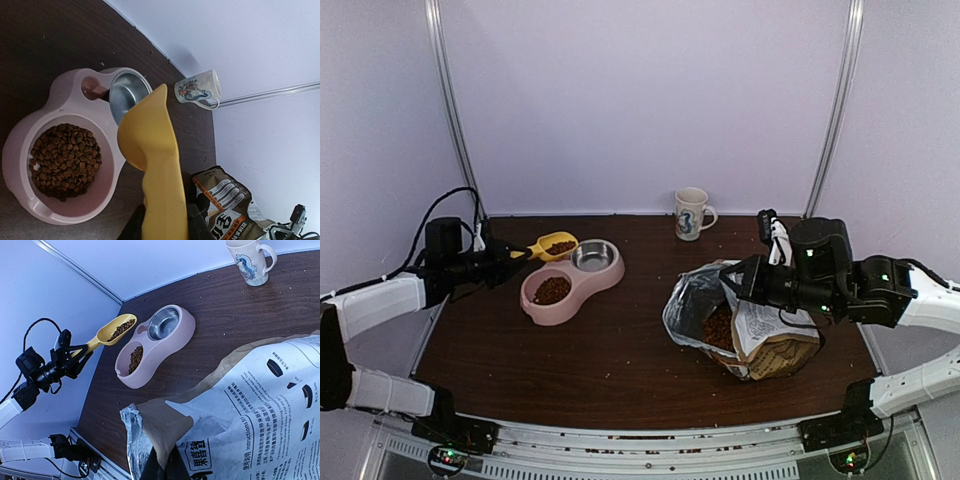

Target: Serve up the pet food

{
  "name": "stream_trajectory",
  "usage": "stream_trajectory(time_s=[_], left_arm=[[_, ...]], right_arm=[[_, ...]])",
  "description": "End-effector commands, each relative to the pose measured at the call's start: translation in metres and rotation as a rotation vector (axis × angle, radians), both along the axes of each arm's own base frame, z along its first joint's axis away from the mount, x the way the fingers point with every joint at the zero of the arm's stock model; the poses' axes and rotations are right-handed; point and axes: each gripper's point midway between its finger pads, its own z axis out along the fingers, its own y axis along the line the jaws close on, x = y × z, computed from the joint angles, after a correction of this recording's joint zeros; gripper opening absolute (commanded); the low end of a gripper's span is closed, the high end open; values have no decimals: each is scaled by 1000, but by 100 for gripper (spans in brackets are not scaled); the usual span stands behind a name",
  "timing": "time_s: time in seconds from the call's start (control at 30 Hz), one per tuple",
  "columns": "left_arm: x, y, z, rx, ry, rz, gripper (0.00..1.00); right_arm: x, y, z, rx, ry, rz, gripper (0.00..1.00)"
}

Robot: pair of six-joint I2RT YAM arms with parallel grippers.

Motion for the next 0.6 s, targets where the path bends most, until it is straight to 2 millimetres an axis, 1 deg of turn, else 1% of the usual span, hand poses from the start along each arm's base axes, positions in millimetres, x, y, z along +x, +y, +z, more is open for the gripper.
stream_trajectory(time_s=[0.0, 0.17, 0.33, 0.57], left_arm=[[19, 2, 18, 81, -87, -37, 0], [32, 2, 6, 156, -56, -67, 0], [41, 3, -5, 215, -26, -87, 0], [53, 5, -8, 294, -15, -111, 0]], right_arm=[[10, -10, 16, 14, -44, -58, 0], [11, -12, 16, 9, -44, -63, 0], [12, -14, 16, 5, -47, -68, 0], [13, -15, 14, -3, -45, -67, 0]])
